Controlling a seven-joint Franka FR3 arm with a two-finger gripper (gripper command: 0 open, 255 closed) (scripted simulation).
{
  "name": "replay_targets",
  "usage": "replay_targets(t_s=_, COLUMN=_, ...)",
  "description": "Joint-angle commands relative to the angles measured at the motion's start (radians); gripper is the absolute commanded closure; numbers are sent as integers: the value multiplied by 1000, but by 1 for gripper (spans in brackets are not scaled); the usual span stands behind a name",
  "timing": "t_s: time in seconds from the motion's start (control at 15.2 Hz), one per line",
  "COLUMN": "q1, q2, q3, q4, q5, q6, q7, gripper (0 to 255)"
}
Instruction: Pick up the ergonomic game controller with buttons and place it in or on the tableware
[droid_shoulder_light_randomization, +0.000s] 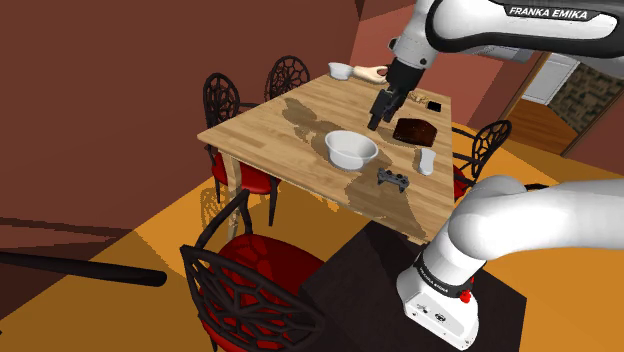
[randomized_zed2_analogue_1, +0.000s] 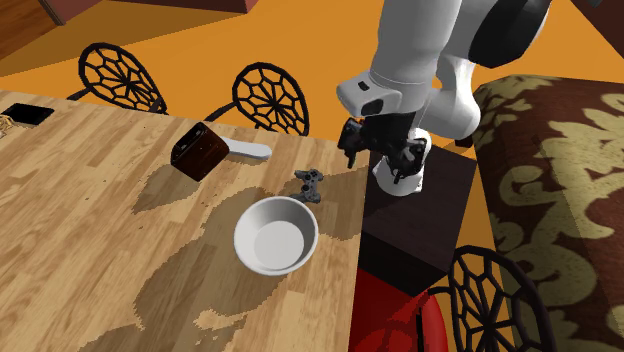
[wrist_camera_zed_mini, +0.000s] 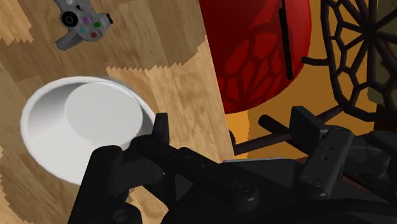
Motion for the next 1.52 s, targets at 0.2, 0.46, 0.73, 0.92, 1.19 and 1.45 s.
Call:
replay_targets(t_s=0.2, q1=-39, q2=2, q3=-90, q4=-101, q5=-78, q6=71, q7=-116, gripper=0)
replay_targets(t_s=0.46, q1=-77, q2=36, q3=-168, q4=-163, q5=-149, q6=144, q7=-207, gripper=0)
replay_targets(t_s=0.73, q1=-117, q2=101, q3=-250, q4=-204, q5=-222, q6=230, q7=-299, gripper=0)
replay_targets(t_s=0.92, q1=-144, q2=171, q3=-315, q4=-221, q5=-276, q6=304, q7=-367, gripper=0)
replay_targets(t_s=1.19, q1=-171, q2=291, q3=-404, q4=-222, q5=-340, q6=413, q7=-457, gripper=0)
replay_targets(t_s=1.45, q1=-173, q2=346, q3=-432, q4=-241, q5=-355, q6=486, q7=-470, gripper=0)
